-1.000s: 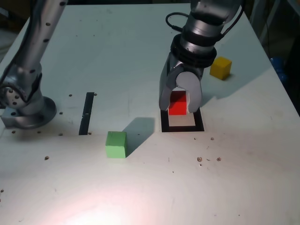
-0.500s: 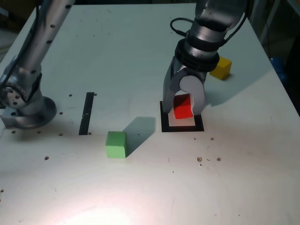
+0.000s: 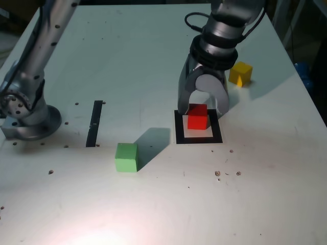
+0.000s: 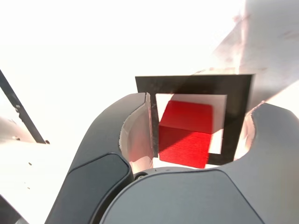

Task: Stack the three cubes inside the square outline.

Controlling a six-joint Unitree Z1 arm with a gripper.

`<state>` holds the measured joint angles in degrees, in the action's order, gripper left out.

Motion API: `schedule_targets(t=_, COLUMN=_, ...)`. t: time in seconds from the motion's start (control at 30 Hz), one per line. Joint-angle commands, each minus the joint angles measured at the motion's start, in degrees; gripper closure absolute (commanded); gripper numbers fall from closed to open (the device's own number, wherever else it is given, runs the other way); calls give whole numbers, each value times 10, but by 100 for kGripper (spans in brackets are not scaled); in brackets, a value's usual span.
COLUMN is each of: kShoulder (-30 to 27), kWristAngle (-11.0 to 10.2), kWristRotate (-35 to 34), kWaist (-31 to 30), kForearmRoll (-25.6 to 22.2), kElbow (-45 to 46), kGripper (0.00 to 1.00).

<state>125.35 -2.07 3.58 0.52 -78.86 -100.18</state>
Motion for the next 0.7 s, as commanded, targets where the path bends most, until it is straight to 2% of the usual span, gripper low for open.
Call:
schedule_targets(t=0.0, kShoulder=-7, kWristAngle=-5, kWristRotate=9, kWaist=9, kForearmRoll=-6, kElbow=-10, kGripper=0)
schedule_targets(t=0.2, kShoulder=-4, kWristAngle=-21, kWristRotate=51, kWaist=44, kForearmRoll=-27, kElbow=-58, kGripper=1)
schedule_targets(t=0.4, kShoulder=19, kWristAngle=-26, kWristRotate=93, kWaist=81, kForearmRoll=-50, kElbow=-122, kGripper=1)
schedule_targets(t=0.5, kShoulder=32, kWristAngle=-29, kWristRotate=136, kWaist=93, kForearmRoll=-53, kElbow=-145, kGripper=0)
schedule_targets(t=0.67, kShoulder=46, kWristAngle=-53, kWristRotate=243, kWaist=104, kForearmRoll=-47, kElbow=-172, kGripper=0)
